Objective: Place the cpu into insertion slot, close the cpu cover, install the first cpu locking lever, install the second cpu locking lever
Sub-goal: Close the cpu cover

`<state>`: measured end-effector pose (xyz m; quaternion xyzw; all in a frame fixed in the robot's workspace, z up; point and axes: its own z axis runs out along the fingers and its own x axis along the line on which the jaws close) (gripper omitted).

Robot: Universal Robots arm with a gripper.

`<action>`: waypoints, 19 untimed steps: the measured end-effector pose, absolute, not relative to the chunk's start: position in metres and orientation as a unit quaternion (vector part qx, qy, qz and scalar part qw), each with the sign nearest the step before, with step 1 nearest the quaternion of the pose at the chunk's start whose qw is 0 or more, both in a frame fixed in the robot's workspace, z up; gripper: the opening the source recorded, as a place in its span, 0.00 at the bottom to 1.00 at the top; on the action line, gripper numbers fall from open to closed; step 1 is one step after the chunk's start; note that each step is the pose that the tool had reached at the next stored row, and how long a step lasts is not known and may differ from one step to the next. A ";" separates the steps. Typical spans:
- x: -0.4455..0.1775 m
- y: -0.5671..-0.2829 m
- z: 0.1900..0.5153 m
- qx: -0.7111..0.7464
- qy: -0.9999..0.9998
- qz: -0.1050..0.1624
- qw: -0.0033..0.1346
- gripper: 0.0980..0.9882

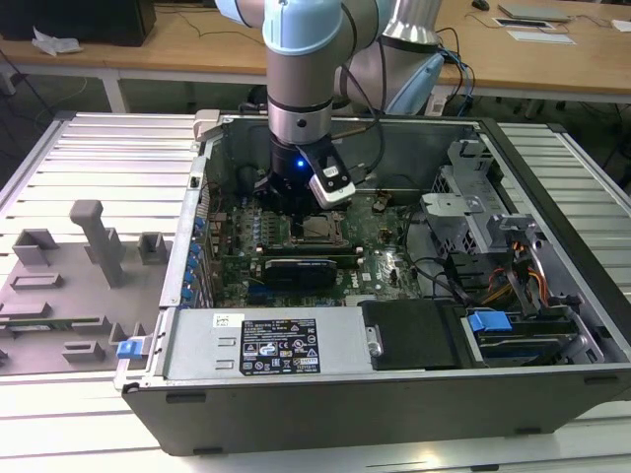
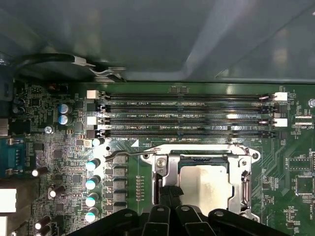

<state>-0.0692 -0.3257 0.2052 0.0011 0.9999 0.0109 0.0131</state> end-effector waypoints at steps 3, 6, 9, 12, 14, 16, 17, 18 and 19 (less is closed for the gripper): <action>-0.069 -0.326 0.211 0.001 1.000 0.011 0.013 0.01; -0.067 -0.326 0.212 0.001 1.000 0.011 0.013 0.01; -0.060 -0.326 0.212 0.001 1.000 0.011 0.013 0.01; -0.050 -0.326 0.212 0.001 1.000 0.011 0.011 0.01; -0.041 -0.326 0.213 0.001 1.000 0.011 0.010 0.01; -0.041 -0.326 0.217 0.001 1.000 0.011 0.010 0.01; -0.041 -0.326 0.222 0.001 1.000 0.011 0.010 0.01; -0.041 -0.326 0.225 0.001 1.000 0.011 0.010 0.01; -0.041 -0.326 0.228 0.001 1.000 0.011 0.010 0.01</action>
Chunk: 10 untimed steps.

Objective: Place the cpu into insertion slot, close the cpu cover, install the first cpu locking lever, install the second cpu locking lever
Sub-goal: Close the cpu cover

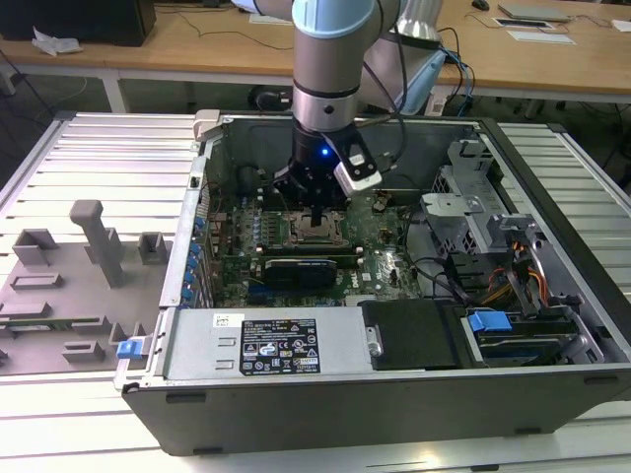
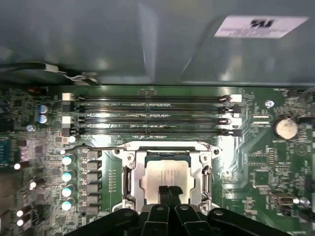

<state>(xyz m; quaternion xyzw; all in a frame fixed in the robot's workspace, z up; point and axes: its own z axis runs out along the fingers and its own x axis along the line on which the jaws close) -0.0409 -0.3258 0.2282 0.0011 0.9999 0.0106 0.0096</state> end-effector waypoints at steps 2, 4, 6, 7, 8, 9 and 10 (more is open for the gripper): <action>-0.041 -0.326 0.239 0.001 1.000 0.010 0.010 0.01; -0.041 -0.326 0.242 0.001 1.000 0.010 0.010 0.01; -0.041 -0.326 0.242 0.001 1.000 0.010 0.010 0.01; -0.041 -0.326 0.242 0.001 1.000 0.010 0.010 0.01; -0.041 -0.326 0.242 0.001 1.000 0.010 0.010 0.01; -0.041 -0.326 0.242 0.001 1.000 0.010 0.010 0.01; -0.041 -0.326 0.242 0.001 1.000 0.010 0.010 0.01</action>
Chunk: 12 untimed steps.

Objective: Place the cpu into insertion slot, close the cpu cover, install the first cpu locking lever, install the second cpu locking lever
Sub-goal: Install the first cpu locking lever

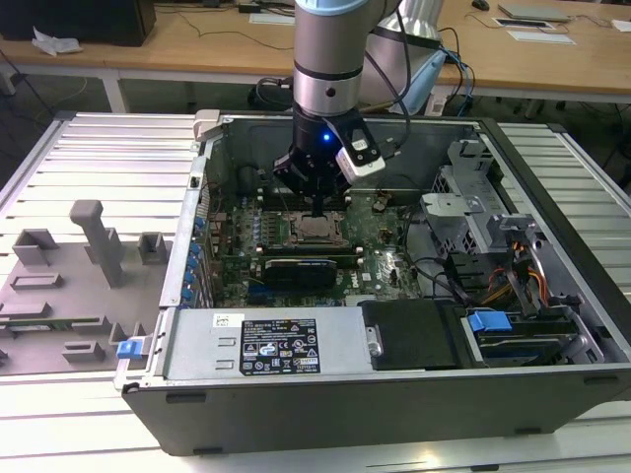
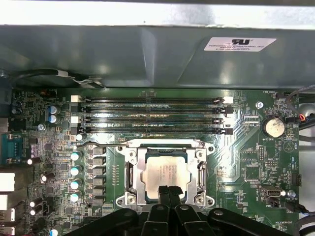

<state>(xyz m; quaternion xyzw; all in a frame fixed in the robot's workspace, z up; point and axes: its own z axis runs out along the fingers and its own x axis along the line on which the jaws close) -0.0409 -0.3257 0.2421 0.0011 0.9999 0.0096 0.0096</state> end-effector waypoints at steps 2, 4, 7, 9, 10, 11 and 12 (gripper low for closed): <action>-0.041 -0.326 0.242 0.001 1.000 0.010 0.010 0.01; -0.041 -0.326 0.242 0.001 1.000 0.010 0.010 0.01; -0.041 -0.326 0.242 0.001 1.000 0.010 0.010 0.01; -0.041 -0.326 0.242 0.001 1.000 0.009 0.010 0.01; -0.041 -0.326 0.242 0.001 1.000 0.009 0.010 0.01; -0.041 -0.326 0.243 0.001 1.000 0.009 0.010 0.01; -0.041 -0.326 0.245 0.001 1.000 0.009 0.010 0.01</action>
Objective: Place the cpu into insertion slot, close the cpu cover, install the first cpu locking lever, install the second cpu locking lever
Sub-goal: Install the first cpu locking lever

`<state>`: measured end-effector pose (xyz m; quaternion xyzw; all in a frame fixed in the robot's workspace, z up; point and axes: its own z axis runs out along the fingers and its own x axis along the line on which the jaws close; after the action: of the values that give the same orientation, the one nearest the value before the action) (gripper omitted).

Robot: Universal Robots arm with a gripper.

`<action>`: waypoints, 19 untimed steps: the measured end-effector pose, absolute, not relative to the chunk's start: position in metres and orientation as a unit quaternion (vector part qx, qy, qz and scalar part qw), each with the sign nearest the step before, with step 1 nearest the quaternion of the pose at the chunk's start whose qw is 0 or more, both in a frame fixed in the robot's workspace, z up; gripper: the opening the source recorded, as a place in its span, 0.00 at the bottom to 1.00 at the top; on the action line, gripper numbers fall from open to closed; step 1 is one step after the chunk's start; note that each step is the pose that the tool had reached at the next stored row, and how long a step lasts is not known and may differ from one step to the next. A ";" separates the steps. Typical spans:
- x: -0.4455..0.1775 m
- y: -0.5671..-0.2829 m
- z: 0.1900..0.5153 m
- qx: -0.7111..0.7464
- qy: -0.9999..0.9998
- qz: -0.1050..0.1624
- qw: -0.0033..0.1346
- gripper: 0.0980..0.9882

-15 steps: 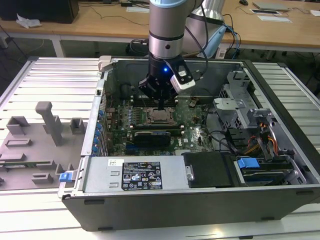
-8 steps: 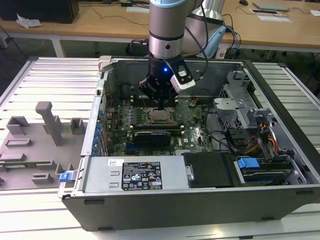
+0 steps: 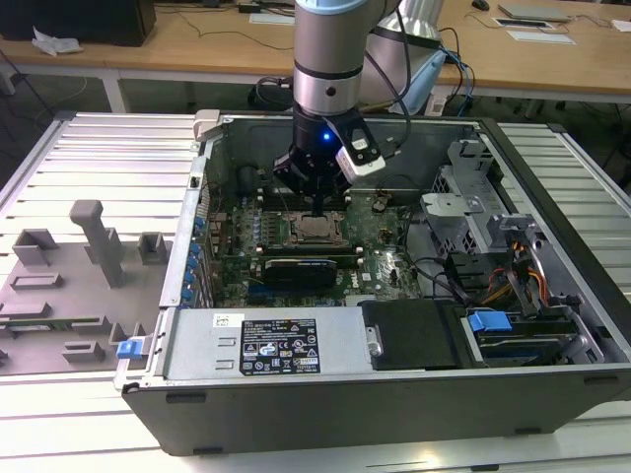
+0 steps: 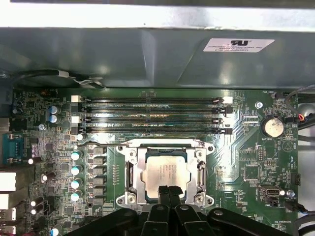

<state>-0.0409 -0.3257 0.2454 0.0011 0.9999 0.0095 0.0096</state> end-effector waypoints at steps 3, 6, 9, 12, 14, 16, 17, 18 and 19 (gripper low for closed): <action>-0.041 -0.326 0.251 0.001 1.000 0.010 0.010 0.01; -0.041 -0.326 0.251 0.001 1.000 0.009 0.010 0.01; -0.043 -0.326 0.251 0.001 1.000 0.009 0.010 0.01; -0.046 -0.326 0.251 0.001 1.000 0.009 0.010 0.01; -0.048 -0.326 0.251 0.001 1.000 0.010 0.010 0.01; -0.051 -0.326 0.251 0.001 1.000 0.009 0.010 0.01; -0.052 -0.326 0.251 0.001 1.000 0.010 0.010 0.01; -0.054 -0.326 0.251 0.001 1.000 0.010 0.010 0.01; -0.055 -0.326 0.251 0.001 1.000 0.010 0.010 0.01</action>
<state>-0.0550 -0.3257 0.2509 0.0010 0.9999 0.0095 0.0098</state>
